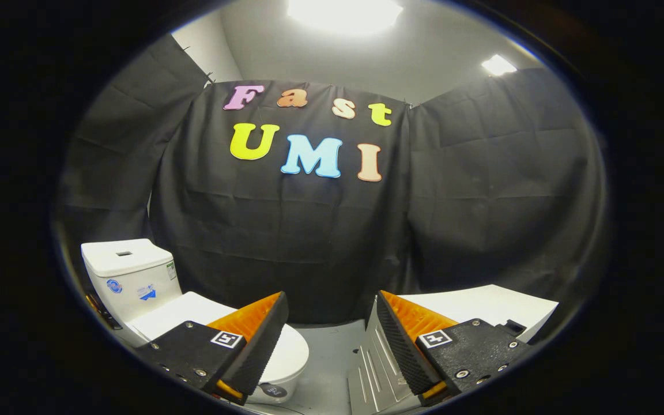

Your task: Open the toilet lid.

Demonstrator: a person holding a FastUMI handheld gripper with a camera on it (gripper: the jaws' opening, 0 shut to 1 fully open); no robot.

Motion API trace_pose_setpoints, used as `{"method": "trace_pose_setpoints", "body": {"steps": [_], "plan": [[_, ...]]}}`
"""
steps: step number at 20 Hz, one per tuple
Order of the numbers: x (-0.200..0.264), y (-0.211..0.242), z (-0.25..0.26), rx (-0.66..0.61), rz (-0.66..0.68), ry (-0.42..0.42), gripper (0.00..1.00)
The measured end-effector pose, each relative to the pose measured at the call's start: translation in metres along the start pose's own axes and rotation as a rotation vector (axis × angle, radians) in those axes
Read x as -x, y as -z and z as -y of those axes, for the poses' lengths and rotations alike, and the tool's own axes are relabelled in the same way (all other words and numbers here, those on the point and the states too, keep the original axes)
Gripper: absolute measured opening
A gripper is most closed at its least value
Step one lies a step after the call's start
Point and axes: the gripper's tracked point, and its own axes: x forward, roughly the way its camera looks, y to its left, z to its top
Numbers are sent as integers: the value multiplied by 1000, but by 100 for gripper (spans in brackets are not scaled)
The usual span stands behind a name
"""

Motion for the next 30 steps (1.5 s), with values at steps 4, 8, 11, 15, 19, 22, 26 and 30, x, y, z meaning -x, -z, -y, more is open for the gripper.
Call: {"method": "trace_pose_setpoints", "body": {"steps": [4,8,11,15,19,22,26,30], "plan": [[-1,1,2,-16,2,4,95],[-1,0,2,-22,4,9,95],[-2,-7,0,-41,14,26,95],[-6,-26,-18,-73,44,26,95],[-7,-21,-48,-198,31,19,95],[-8,-13,-64,-306,29,13,95],[-13,16,-79,-527,13,26,96],[-10,59,-88,-701,-40,48,97]]}}
